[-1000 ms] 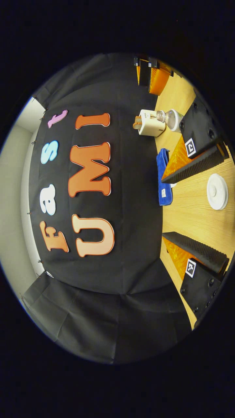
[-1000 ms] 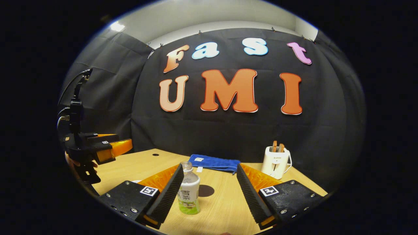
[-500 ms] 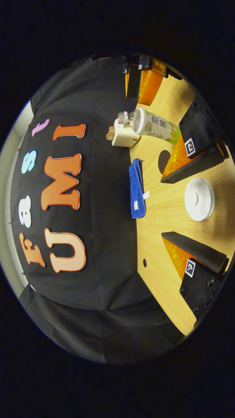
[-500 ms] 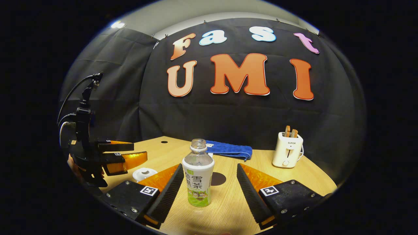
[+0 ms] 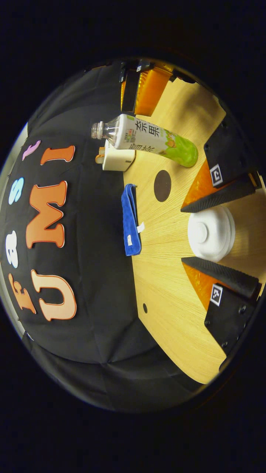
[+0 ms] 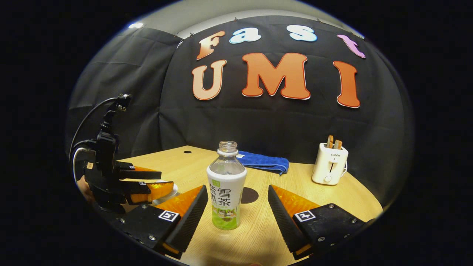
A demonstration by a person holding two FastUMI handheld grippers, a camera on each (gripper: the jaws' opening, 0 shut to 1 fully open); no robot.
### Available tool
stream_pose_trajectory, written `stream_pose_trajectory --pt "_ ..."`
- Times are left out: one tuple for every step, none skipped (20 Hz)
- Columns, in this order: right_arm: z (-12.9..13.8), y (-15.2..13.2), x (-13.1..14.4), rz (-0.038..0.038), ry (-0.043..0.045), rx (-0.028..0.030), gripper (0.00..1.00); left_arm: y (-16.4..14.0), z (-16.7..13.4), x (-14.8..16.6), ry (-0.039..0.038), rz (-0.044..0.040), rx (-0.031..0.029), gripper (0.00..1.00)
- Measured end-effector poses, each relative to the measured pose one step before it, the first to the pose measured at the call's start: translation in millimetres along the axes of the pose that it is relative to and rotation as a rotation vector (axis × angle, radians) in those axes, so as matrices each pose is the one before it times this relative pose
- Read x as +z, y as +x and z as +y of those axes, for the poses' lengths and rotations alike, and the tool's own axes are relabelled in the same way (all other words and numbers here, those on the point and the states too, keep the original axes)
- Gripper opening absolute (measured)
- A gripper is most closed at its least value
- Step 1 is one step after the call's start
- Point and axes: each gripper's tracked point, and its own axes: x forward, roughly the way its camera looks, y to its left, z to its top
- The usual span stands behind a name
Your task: Open the teacup lid with one hand, grasp the water bottle and pour water into the teacup with the other hand; after pouring, place the water bottle on the coaster and then close the teacup lid.
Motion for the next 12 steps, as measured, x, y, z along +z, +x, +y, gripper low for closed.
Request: stream_pose_trajectory --pt "-0.11 0.73 -1.09 0.00347 0.00054 0.00068 0.98 -0.02 -0.14 -1.41 -0.00012 -0.00062 -0.00184 0.74" --pt "-0.93 -0.11 -1.52 0.00352 0.00014 -0.00146 0.98 0.40 -0.65 1.15 0.00297 0.00133 0.00036 0.72" --pt "-0.27 0.73 -1.59 0.00347 -0.00015 0.00188 0.98 0.09 -0.61 -0.82 0.01042 0.00158 -0.00027 0.65" --pt "-0.45 0.07 -0.69 0.00366 -0.00005 -0.00001 0.98 -2.46 -0.35 0.99 0.00676 -0.00469 0.00238 0.67" --pt "0.46 0.37 -0.88 0.00204 -0.00145 0.00386 0.98 2.23 -1.20 2.33 0.00455 -0.00290 0.00097 0.58" --pt "0.45 0.76 -0.70 0.00167 -0.00218 0.00030 0.98 0.90 -0.75 -0.12 0.00502 0.00268 0.00207 0.56" --pt "0.06 0.94 -0.64 0.00097 -0.00231 0.00154 0.98 -0.64 2.07 1.40 -0.00099 -0.00529 0.00626 0.48" --pt "0.97 0.16 -0.50 0.00043 -0.00219 0.00061 0.98 0.11 0.31 0.82 -0.00482 -0.00181 0.00245 0.43" --pt "0.16 0.85 -0.07 0.00055 -0.00100 0.00123 0.98 -0.02 -1.15 -0.52 -0.00111 0.00273 0.00032 0.35" --pt "1.33 -0.09 0.20 0.00108 -0.00079 0.00289 0.98 -0.19 -0.55 0.44 0.00308 0.00096 -0.00033 0.35" --pt "0.48 0.11 -0.56 0.00217 -0.00067 0.00121 0.98 -0.14 0.19 0.50 -0.00015 -0.00049 0.00174 0.35" --pt "0.08 0.50 -1.33 0.00303 -0.00222 0.00241 0.98 -0.48 -1.12 2.10 -0.00500 -0.00821 -0.00512 0.35"
